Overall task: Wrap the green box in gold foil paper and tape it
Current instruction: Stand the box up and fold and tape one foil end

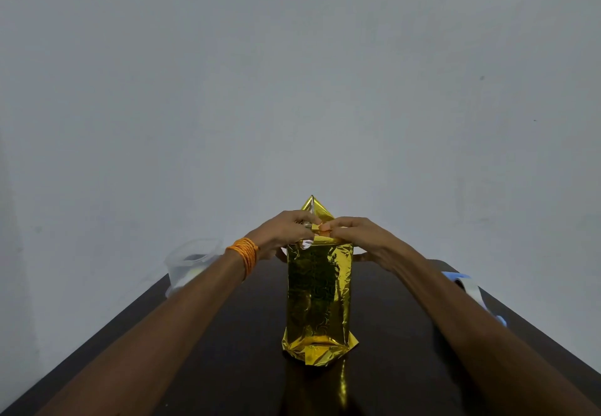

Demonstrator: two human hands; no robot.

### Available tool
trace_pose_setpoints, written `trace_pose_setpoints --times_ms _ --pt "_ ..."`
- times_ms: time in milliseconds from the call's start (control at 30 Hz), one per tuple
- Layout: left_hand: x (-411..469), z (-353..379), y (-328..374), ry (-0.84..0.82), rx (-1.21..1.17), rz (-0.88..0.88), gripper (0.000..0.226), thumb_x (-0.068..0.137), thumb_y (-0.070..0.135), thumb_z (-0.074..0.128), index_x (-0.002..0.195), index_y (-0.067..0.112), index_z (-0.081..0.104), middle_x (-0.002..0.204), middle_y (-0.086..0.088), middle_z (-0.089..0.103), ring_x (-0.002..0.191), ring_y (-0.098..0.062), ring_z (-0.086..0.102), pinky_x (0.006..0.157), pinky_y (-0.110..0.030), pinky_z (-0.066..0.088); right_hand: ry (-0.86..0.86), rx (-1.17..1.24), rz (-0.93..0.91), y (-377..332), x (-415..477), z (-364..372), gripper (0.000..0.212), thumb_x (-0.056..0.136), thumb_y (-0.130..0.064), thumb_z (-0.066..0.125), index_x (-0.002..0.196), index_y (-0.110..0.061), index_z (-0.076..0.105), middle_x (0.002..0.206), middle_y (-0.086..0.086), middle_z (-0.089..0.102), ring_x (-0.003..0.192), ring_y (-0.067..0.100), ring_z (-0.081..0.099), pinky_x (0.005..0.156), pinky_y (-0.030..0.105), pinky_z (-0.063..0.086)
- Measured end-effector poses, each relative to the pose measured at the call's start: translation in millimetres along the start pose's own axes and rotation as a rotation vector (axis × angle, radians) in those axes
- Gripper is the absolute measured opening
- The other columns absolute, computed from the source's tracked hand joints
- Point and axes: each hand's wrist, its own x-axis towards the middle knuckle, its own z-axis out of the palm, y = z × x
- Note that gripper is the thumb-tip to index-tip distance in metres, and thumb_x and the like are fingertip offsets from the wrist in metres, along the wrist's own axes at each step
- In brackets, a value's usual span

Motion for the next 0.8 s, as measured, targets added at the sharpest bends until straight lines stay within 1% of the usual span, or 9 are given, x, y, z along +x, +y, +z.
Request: trace_pose_setpoints --times_ms 67,167,233,300,367,433,567,700,800 --pt "1 2 1 -0.012 0.014 0.015 0.037 0.093 0.009 0.060 0.127 0.024 0.060 0.128 0.001 0.045 0.109 -0.019 0.049 0.079 -0.030 0.046 -0.004 -0.005 -0.010 -1 0 0 0.020 0.092 -0.028 0.067 0.109 -0.024 0.076 0.110 -0.002 0.066 0.108 0.015 0.058 0.091 0.039 0.047" --pt "3 5 2 0.000 0.040 0.031 0.034 0.092 0.022 0.066 0.126 0.022 0.062 0.134 0.005 0.045 0.119 -0.018 0.045 0.096 -0.036 0.042 -0.016 -0.025 -0.046 -3 -1 0 0.024 0.093 -0.027 0.068 0.113 -0.017 0.074 0.102 -0.003 0.064 0.100 0.013 0.058 0.078 0.027 0.047" --pt "3 5 0 0.028 0.032 0.012 0.032 0.089 0.029 0.071 0.119 0.019 0.066 0.133 0.002 0.051 0.112 -0.018 0.051 0.089 -0.033 0.046 -0.015 -0.011 -0.046 -1 0 -1 0.024 0.092 -0.026 0.069 0.113 -0.019 0.074 0.103 -0.003 0.065 0.101 0.013 0.058 0.079 0.027 0.047" --pt "1 3 -1 0.023 0.015 -0.036 0.031 0.089 0.029 0.071 0.117 0.020 0.066 0.114 0.003 0.056 0.093 -0.014 0.055 0.075 -0.033 0.051 -0.032 0.014 -0.045 0 0 -2 0.025 0.093 -0.020 0.067 0.117 -0.019 0.072 0.105 -0.001 0.065 0.099 0.013 0.059 0.078 0.025 0.047" --pt "0 1 -2 0.008 0.010 -0.065 0.027 0.091 0.027 0.068 0.118 0.024 0.065 0.103 0.004 0.054 0.087 -0.011 0.053 0.071 -0.035 0.052 -0.025 0.033 -0.049 3 2 -3 0.027 0.091 -0.017 0.068 0.117 -0.021 0.070 0.107 0.003 0.067 0.098 0.015 0.061 0.078 0.026 0.048" --pt "1 0 -4 0.007 0.007 -0.057 0.028 0.093 0.025 0.066 0.121 0.023 0.065 0.115 -0.001 0.056 0.090 -0.011 0.053 0.072 -0.032 0.049 0.013 0.056 -0.065 5 2 -3 0.028 0.087 -0.017 0.072 0.114 -0.023 0.068 0.108 0.008 0.069 0.103 0.022 0.064 0.083 0.033 0.049" --pt "1 3 -3 0.012 -0.007 -0.035 0.038 0.091 0.025 0.068 0.128 0.025 0.062 0.146 -0.005 0.044 0.121 -0.021 0.045 0.096 -0.035 0.040 0.061 0.017 -0.092 7 3 -2 0.019 0.085 -0.018 0.075 0.104 -0.015 0.071 0.110 0.010 0.068 0.111 0.029 0.062 0.088 0.042 0.049" --pt "-2 5 -1 -0.016 -0.026 -0.044 0.041 0.090 0.025 0.068 0.131 0.024 0.060 0.149 -0.006 0.041 0.122 -0.022 0.043 0.091 -0.038 0.037 0.020 -0.031 -0.039 5 5 -2 0.009 0.084 -0.028 0.076 0.092 -0.025 0.075 0.120 0.002 0.065 0.117 0.022 0.056 0.098 0.049 0.046" --pt "-3 4 -5 -0.011 -0.017 -0.054 0.039 0.091 0.030 0.067 0.130 0.025 0.061 0.142 -0.005 0.046 0.117 -0.022 0.044 0.089 -0.040 0.040 0.028 -0.058 -0.038 4 5 0 0.005 0.085 -0.030 0.074 0.090 -0.029 0.075 0.121 0.001 0.064 0.118 0.021 0.055 0.096 0.048 0.046"
